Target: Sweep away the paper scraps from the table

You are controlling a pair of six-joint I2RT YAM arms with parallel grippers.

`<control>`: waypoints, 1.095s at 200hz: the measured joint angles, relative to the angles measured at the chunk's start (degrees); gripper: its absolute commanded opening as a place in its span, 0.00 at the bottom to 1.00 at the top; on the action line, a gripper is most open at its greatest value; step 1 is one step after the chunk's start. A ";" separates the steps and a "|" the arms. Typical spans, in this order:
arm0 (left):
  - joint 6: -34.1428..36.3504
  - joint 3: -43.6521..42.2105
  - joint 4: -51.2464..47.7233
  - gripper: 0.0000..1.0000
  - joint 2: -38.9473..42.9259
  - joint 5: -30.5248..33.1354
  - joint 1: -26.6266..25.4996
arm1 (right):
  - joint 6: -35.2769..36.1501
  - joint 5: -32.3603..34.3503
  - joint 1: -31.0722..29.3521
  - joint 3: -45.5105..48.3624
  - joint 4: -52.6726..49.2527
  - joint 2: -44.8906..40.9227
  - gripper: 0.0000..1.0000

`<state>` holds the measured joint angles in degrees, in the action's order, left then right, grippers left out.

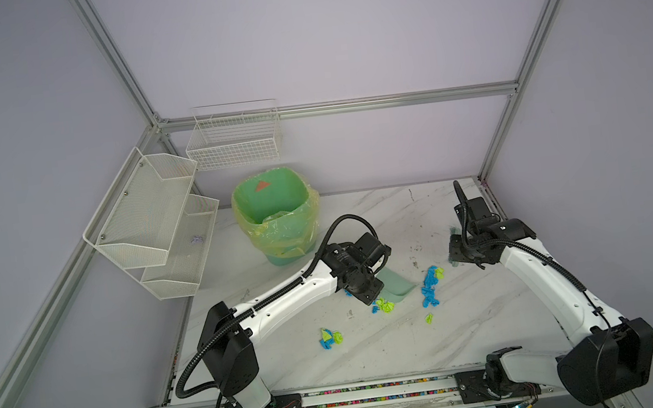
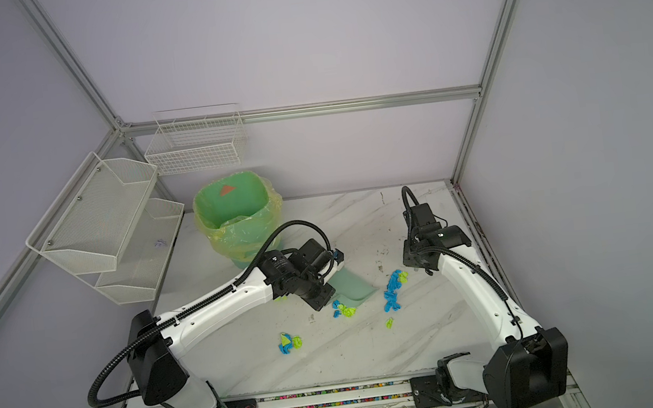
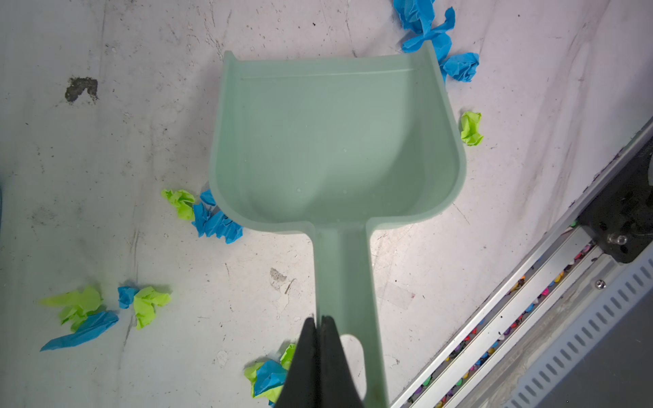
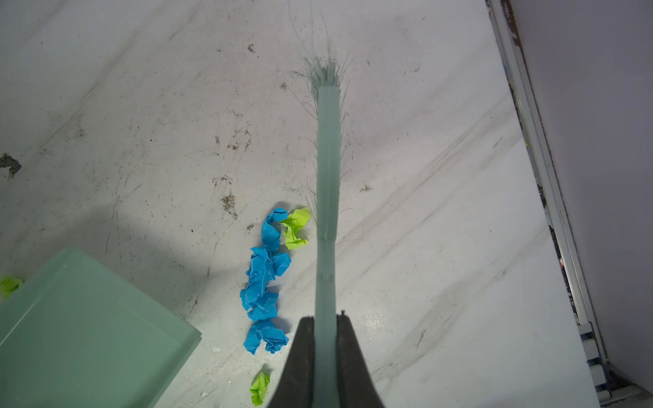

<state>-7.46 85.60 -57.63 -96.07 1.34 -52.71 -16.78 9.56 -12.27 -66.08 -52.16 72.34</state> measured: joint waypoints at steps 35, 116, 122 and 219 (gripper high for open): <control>2.29 0.09 -0.33 0.00 -1.73 1.05 -1.66 | -0.13 0.00 -0.13 1.49 -0.09 0.00 0.00; 6.29 3.52 -2.60 0.00 -9.20 4.50 -5.25 | -0.26 -1.07 -1.55 1.81 -0.17 0.02 0.00; 6.38 3.91 -2.73 0.00 -9.33 4.66 -5.25 | -0.26 -1.33 -1.73 1.84 -0.17 0.02 0.00; 6.69 5.92 -0.22 0.00 -13.84 5.29 -5.51 | -0.59 -7.65 -6.95 3.56 1.36 0.87 0.00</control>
<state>-0.78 91.53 -57.84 -109.91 6.63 -58.22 -17.37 1.91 -19.22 -62.52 -50.81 73.21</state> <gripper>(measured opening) 0.048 0.107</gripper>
